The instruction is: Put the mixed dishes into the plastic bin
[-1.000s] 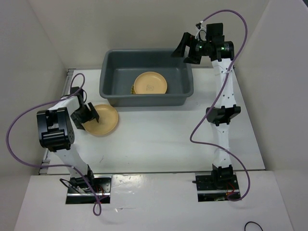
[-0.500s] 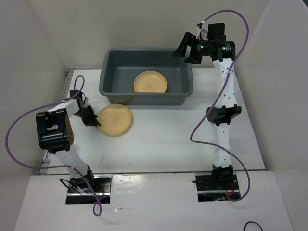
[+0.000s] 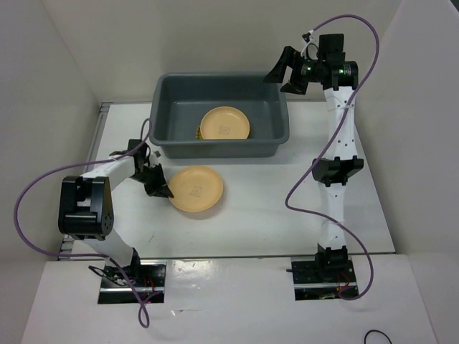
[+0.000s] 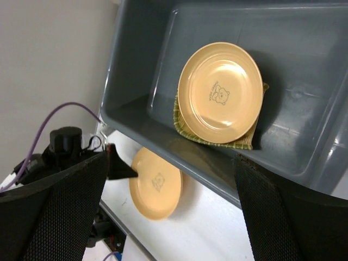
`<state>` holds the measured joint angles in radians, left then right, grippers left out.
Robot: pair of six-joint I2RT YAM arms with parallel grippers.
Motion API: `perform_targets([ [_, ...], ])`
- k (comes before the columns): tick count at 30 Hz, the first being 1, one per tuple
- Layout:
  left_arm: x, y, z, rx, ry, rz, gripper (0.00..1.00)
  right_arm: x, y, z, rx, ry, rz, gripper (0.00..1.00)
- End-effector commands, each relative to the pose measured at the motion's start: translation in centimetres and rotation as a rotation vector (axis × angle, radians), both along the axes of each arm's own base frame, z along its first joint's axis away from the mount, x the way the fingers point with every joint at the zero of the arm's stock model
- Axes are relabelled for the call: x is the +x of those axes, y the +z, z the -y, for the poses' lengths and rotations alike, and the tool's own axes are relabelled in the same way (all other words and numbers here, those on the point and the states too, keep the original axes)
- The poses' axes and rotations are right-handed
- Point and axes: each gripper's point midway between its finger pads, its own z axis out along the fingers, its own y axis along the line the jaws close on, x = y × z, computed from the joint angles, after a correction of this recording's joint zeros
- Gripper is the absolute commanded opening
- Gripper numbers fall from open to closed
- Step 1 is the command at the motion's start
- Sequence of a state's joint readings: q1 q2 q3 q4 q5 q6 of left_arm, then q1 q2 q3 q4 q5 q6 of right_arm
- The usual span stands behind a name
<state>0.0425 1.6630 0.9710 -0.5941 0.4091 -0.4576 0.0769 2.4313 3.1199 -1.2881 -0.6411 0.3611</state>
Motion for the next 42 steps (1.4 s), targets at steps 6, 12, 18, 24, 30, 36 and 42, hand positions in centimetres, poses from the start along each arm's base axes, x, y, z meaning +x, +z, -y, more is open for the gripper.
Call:
perform_targets([
  [6, -3.1, 5.1, 6.4, -0.127, -0.174, -0.029, 0.0, -1.3, 4.4, 2.8, 0.076, -0.026, 0.062, 0.99],
  [12, -4.4, 7.5, 10.5, -0.155, -0.301, -0.016, 0.0, -1.5, 5.2, 4.6, 0.099, -0.042, 0.067, 0.99],
  [18, -3.1, 13.9, 15.2, -0.147, -0.513, 0.092, 0.0, -1.2, 5.2, 6.3, 0.087, -0.062, 0.084, 0.99],
  [24, 3.0, 20.0, 15.5, 0.017, -0.455, 0.25, 0.0, -2.0, 7.4, 6.5, 0.113, -0.022, 0.154, 0.99],
  [30, 12.5, 25.6, 14.4, 0.089, -0.29, 0.457, 0.0, -2.9, 8.2, 7.1, 0.105, -0.001, 0.184, 0.99],
  [36, 20.0, 23.4, 13.6, 0.034, -0.162, 0.493, 0.0, -3.9, 8.2, 7.8, 0.079, 0.007, 0.186, 0.99],
  [42, 24.2, 16.5, 10.5, 0.116, -0.085, 0.412, 0.0, -4.4, 8.8, 8.0, 0.081, 0.02, 0.204, 0.99],
])
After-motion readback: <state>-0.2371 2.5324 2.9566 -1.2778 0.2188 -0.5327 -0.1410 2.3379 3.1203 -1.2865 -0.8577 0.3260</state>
